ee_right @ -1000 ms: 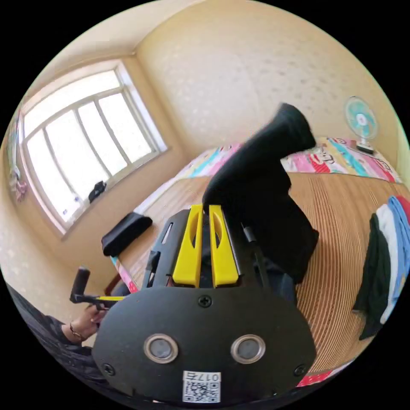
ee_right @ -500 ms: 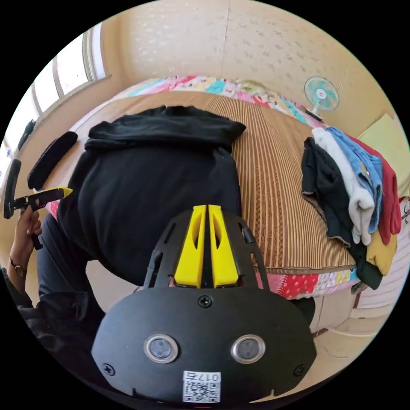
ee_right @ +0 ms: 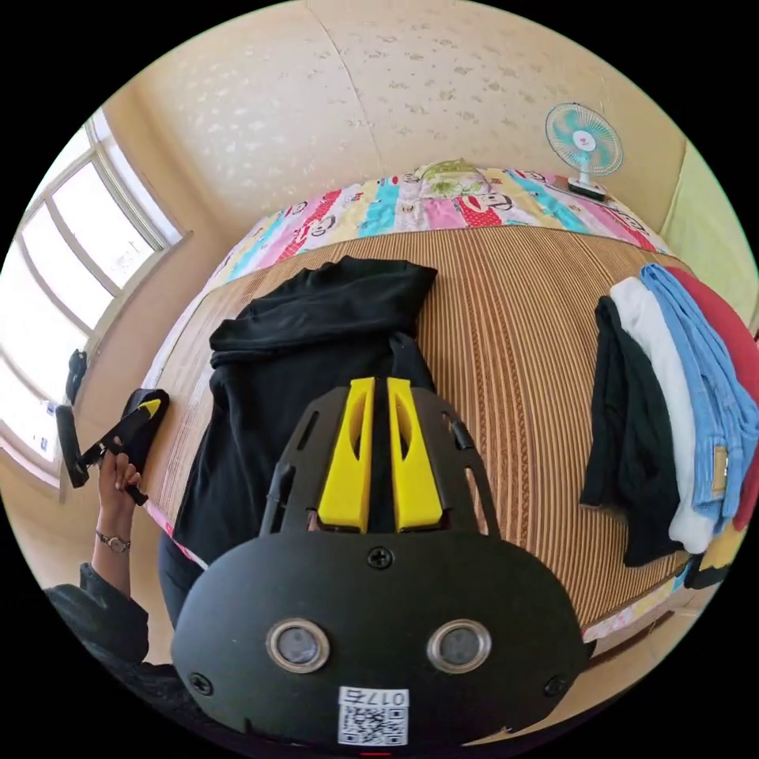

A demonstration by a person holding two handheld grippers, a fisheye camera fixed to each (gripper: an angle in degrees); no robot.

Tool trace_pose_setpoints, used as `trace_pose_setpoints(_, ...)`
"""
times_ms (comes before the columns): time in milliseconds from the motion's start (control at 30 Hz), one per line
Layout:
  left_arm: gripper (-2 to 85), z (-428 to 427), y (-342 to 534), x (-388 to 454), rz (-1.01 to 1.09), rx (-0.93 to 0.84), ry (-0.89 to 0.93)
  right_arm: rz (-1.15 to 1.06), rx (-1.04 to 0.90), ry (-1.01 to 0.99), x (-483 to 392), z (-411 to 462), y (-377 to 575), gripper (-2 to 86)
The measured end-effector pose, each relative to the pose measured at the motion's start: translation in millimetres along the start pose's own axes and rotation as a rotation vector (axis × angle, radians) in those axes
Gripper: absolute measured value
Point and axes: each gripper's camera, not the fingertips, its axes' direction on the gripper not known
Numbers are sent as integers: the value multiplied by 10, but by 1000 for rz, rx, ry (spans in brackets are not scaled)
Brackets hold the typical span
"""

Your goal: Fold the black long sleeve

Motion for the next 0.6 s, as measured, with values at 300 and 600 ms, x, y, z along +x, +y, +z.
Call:
trace_pose_setpoints(300, 57, -92, 1648, -475, -66, -322, 72, 118, -234, 2, 783, -97, 1876, 46)
trace_pose_setpoints(600, 38, -1431, 1917, -1309, -357, -99, 957, 305, 19, -769, 1589, -1687, 2227, 29)
